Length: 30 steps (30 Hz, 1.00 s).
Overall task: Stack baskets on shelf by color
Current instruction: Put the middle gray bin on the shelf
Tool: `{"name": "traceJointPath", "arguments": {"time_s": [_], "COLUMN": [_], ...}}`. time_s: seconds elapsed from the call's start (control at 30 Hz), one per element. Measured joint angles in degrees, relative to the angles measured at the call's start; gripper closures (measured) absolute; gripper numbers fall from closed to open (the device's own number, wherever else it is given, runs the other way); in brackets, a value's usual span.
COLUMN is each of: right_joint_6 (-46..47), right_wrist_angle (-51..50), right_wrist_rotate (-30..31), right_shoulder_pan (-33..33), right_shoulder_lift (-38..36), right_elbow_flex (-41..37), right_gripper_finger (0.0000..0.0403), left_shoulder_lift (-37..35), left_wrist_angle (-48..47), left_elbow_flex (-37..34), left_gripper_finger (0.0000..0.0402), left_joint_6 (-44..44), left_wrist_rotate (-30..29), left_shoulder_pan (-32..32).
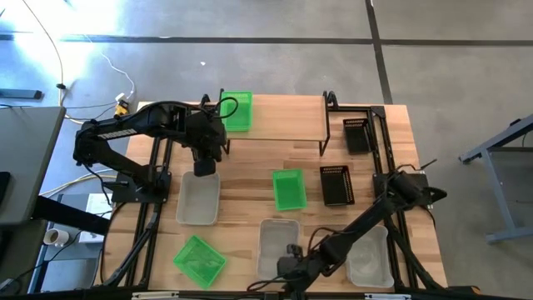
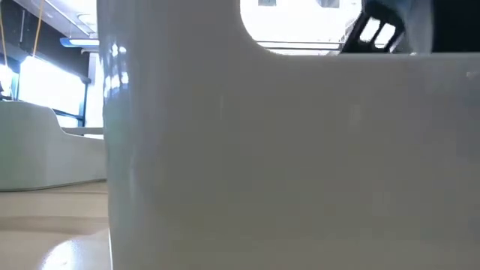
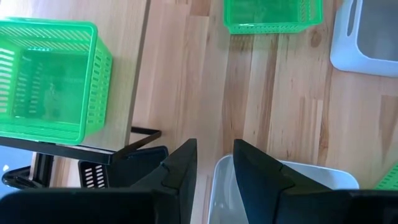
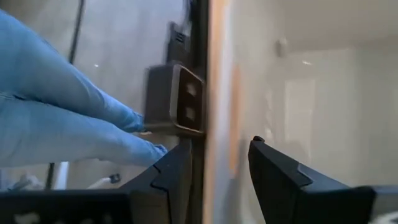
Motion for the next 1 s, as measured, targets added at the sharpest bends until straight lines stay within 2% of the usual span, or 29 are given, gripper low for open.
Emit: {"name": "traceJointPath", "arguments": {"time_s": [0.2, 0.43, 0.73, 1.0], "right_joint_6": [3.7, 3.5, -0.4, -4.2], "right_wrist_angle": [-5.2, -7.2, -16.1, -28.0], "right_wrist_rotate": [-2.0, -5.0, -6.2, -0.3], "right_shoulder_pan": [-1.4, -1.9, -0.5, -1.0], "right_shoulder_lift": [0.1, 0.1, 0.0, 0.0], "right_elbow_flex": [0.0, 1.3, 12.7, 21.3], "right_gripper_finger": [0.0292, 0.0392, 0.0402, 0.0403], "left_shoulder_lift": [0.0, 0.0, 0.0, 0.0], "left_wrist_angle": [1.4, 1.3, 1.3, 1.3], "left_elbow_flex": [0.0, 0.0, 0.0, 0.0], "left_gripper_finger": [0.0305, 0.0305, 0.0305, 0.0305], "left_joint_6": [0.0, 0.0, 0.0, 0.0], "left_wrist_rotate": [0.0, 0.0, 0.0, 0.0], "left_shoulder_pan": [0.0, 0.0, 0.0, 0.0]}}
